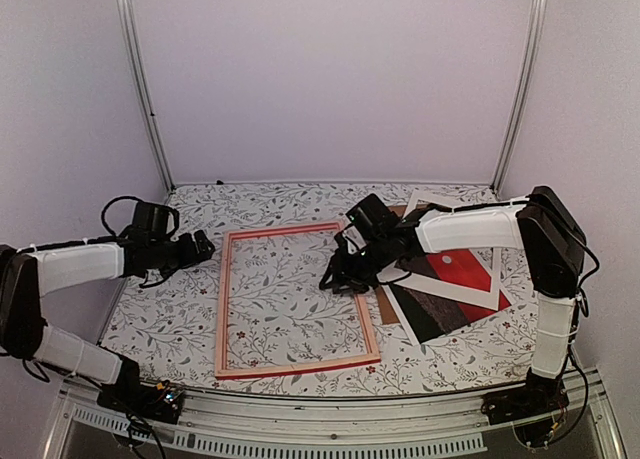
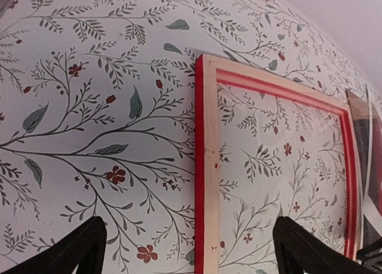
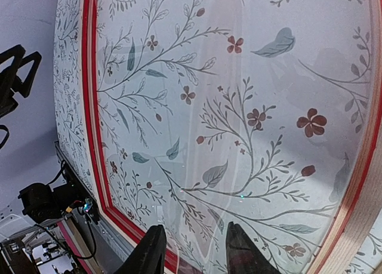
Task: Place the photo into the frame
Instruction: Pick up the glass panel from the frame body.
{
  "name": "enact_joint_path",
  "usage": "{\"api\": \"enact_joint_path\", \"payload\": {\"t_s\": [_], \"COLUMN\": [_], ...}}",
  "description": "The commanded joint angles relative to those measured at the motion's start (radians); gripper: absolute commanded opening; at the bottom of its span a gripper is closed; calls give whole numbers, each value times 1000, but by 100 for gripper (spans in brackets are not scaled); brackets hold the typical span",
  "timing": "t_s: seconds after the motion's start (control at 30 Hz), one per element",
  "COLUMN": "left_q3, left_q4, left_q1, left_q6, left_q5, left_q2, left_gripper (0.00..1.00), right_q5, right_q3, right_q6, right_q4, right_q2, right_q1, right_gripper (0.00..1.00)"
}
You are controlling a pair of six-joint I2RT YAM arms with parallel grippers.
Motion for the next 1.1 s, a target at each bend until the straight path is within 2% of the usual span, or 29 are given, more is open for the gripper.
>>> {"api": "enact_joint_path", "payload": {"t_s": [0.0,0.17,0.53,0.83,1.07], "left_q3": [63,134,316,399,446], "left_q4": [35,39,16,17,28], "left_q1": [-20,-21,-26,-36,-43], "left_q6": [11,1,-8,-3,1], "left_q5": [2,20,22,83,128], "left_q2": [119,259,455,545,584], "left_gripper": [100,100,99,90,88], "right_q5": [-16,-4,0,-11,-21], "right_q3": [54,60,53,54,46], "right_q6": [0,0,6,-3,1], "right_q4": [-19,-30,-62,-68,-46], "right_q2": [36,66,88,110,97], "right_q1": [6,3,-27,-49,-62], "right_gripper": [39,40,42,42,32]}}
